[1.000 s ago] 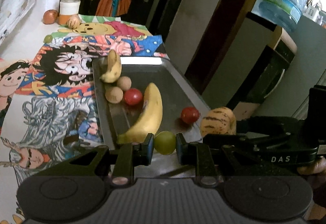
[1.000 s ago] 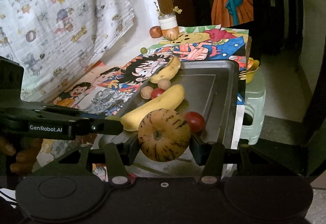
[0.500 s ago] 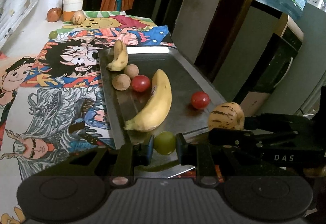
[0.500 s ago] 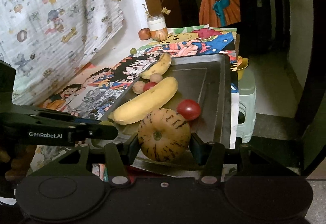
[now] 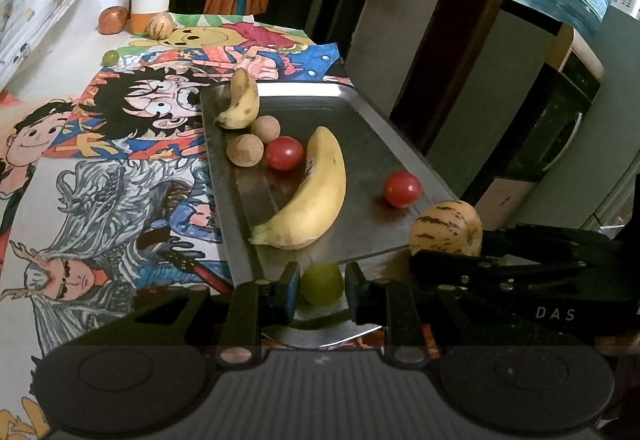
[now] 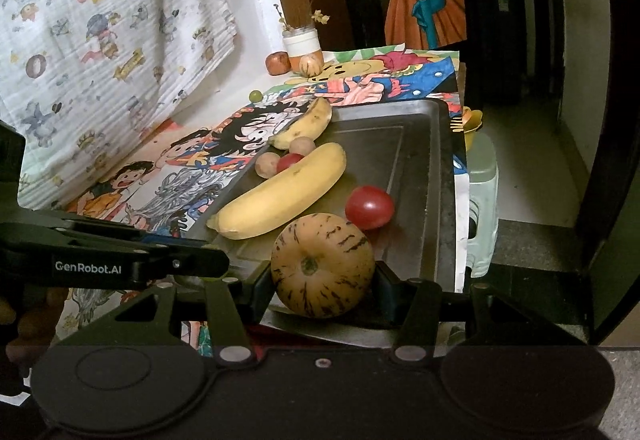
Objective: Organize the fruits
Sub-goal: 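Lower the green grape and striped fruit into the tray and open both tools, then move both tools back toward the fruits beside the white-and-orange jar, then grasp a green grape with the left tool while the right tool grasps the pale speckled fruit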
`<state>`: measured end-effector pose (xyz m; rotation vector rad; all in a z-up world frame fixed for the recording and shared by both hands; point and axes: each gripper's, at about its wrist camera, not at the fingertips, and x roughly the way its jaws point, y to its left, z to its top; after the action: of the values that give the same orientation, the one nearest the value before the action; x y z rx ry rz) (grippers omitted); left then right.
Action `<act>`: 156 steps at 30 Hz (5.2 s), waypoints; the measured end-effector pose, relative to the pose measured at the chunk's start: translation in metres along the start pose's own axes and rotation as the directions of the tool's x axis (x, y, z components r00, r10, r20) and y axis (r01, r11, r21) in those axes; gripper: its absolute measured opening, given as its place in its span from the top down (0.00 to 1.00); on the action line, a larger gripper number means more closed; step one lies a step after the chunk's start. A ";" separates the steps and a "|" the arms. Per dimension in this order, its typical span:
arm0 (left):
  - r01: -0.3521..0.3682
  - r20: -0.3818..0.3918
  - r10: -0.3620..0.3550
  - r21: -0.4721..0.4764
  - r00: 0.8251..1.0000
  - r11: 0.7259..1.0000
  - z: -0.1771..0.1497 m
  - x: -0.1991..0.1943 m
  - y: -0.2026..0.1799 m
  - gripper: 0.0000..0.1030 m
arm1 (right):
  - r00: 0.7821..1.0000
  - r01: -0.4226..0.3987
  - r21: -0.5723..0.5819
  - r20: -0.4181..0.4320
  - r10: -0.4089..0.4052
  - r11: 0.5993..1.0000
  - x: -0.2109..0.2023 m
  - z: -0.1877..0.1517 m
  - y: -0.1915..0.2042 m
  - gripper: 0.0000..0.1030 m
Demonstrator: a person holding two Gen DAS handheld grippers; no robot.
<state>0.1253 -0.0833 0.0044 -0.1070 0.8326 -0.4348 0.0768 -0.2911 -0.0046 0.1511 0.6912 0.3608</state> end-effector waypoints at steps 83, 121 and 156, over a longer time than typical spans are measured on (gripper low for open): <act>-0.491 0.300 0.484 -0.058 0.822 0.869 0.218 -0.137 0.076 0.00 | 0.982 -0.065 -0.082 -0.183 0.049 0.994 -0.032 0.343 0.118 0.00; -0.424 0.202 0.570 -0.484 0.797 0.765 0.205 0.153 0.220 0.01 | 0.938 -0.341 -0.349 -0.185 0.293 0.873 0.450 0.349 -0.007 0.01; -0.302 0.236 0.485 -0.538 0.842 0.787 0.202 0.150 0.235 0.65 | 0.905 -0.425 -0.400 -0.195 0.378 0.812 0.492 0.341 0.025 0.48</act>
<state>0.4401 0.0520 -0.0250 -0.4548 0.5535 0.2131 0.6406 -0.0898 -0.0310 -0.1551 0.6646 0.9320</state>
